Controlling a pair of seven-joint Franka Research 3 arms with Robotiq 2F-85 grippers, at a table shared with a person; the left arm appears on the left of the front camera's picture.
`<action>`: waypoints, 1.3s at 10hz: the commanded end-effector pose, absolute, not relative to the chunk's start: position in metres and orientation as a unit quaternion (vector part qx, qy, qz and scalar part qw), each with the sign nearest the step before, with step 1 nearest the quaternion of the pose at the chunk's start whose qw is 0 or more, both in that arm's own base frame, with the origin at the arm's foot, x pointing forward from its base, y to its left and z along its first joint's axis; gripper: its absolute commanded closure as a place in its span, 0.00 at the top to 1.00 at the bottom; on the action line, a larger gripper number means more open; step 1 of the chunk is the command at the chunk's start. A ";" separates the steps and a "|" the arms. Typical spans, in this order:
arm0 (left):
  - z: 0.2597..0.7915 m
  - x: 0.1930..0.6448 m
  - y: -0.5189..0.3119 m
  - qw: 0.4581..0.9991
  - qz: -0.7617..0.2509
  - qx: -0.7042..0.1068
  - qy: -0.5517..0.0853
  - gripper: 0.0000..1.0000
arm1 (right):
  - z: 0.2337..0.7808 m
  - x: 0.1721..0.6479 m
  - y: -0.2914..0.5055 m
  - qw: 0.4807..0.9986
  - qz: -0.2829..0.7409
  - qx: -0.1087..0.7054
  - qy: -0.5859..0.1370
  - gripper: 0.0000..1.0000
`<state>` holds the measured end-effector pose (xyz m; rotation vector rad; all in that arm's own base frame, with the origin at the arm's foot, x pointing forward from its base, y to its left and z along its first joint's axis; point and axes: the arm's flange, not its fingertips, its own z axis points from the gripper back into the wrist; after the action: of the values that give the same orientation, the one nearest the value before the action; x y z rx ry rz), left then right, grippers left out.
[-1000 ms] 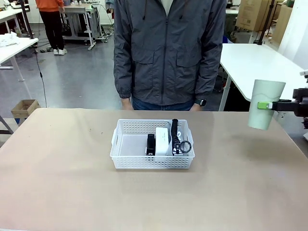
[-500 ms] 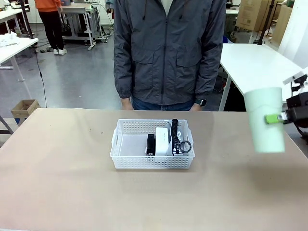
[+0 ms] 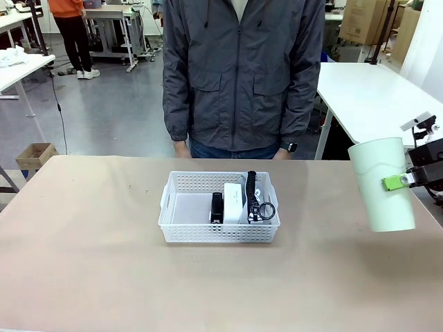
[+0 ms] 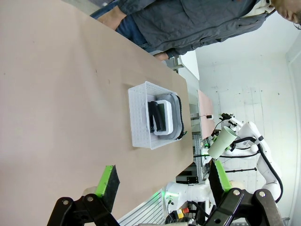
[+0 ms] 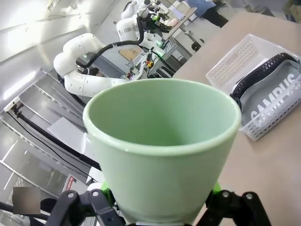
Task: Efficiently arrange items inside the basket to fit them all.
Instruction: Pick up the Reusable plastic cup and place it inside the Organizing basket.
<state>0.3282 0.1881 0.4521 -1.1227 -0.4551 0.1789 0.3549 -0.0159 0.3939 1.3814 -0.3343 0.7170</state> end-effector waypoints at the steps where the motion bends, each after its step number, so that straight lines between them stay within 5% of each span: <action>1: 0.455 0.328 0.187 0.812 0.083 -0.535 -0.220 1.00 | 0.399 0.355 -0.015 0.694 0.317 0.625 -0.165 0.00; 2: 0.455 0.328 0.187 0.812 0.083 -0.535 -0.220 1.00 | 0.394 0.355 -0.016 0.700 0.322 0.620 -0.150 0.85; 4: 0.455 0.328 0.187 0.812 0.083 -0.535 -0.220 1.00 | 0.413 0.380 0.030 0.728 0.273 0.614 -0.134 0.85; 8: 0.455 0.328 0.187 0.812 0.083 -0.535 -0.220 1.00 | 0.489 0.413 0.198 0.842 0.226 0.489 0.041 0.85; 13: 0.455 0.328 0.187 0.812 0.083 -0.535 -0.220 1.00 | 0.534 0.405 0.353 0.955 0.187 0.216 0.079 0.85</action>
<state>0.3285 0.1877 0.4521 -1.1224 -0.4542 0.1782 0.3874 0.3281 0.5283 0.5816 0.1303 0.4078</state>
